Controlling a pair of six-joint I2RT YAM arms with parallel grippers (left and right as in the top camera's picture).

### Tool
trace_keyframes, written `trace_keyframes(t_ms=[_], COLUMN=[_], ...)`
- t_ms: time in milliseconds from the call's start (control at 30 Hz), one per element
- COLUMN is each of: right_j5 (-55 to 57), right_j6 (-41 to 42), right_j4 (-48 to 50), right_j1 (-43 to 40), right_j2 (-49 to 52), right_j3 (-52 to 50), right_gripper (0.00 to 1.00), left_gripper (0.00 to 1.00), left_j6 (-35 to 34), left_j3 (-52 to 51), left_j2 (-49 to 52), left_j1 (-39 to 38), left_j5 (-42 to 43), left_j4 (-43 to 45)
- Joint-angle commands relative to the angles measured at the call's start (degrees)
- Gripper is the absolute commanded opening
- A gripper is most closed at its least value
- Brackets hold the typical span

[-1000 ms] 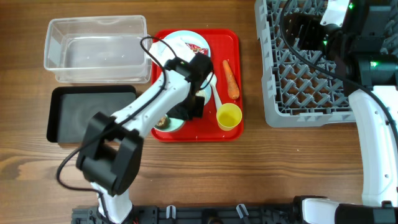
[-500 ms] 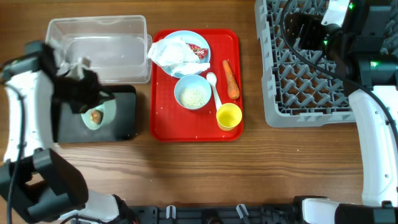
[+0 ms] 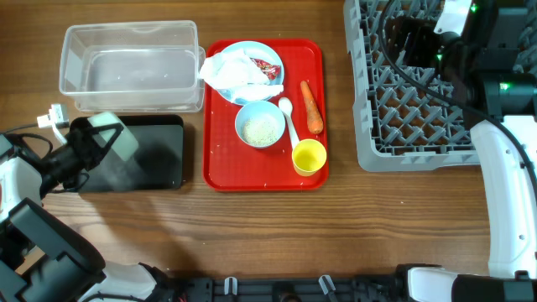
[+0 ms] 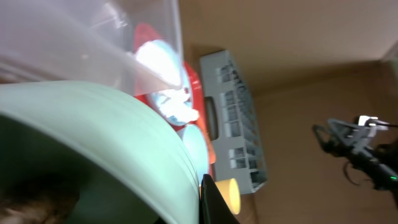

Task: Sort waste into correct bins and load items into the dishwasher rack
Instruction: 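Return the emptied teal bowl to the red tray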

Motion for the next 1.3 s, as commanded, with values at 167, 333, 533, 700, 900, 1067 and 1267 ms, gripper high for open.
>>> trace_keyframes(t_ms=[167,333,533,700,900,1067,1267], right_j5=[0.59,0.59,0.59,0.59,0.59,0.57,0.57], right_j6=[-0.20,-0.20,-0.20,-0.22,-0.22,-0.17,-0.04], right_j4=[-0.81,-0.90,-1.90,-2.05,-1.97,-1.99,-2.12], right_j1=[0.33,0.33,0.33,0.33,0.33,0.33,0.33], right_j2=[0.68,0.68,0.68,0.68,0.68,0.68,0.68], right_j3=[1.31,1.31,1.31,1.31,1.33,1.33,1.31], right_gripper=[1.00,1.00,1.00,1.00,1.00,1.00,1.00], left_gripper=[0.04,0.04,0.04,0.04,0.04,0.04,0.04], left_j6=[-0.63,-0.76,-12.48,-23.91,-25.77,-24.65,-34.97], left_j3=[-0.04,-0.04,-0.04,0.24,0.26,4.00,5.01], left_j2=[-0.39,-0.39,-0.39,-0.42,-0.48,-10.05,-20.72], left_j1=[0.24,0.26,0.22,0.26,-0.26,-12.96,-49.68], left_j5=[13.99,10.95,1.53,13.92,-4.28,-10.19,-58.45], left_j4=[2.23,4.92,3.52,3.93,3.87,4.17,5.05])
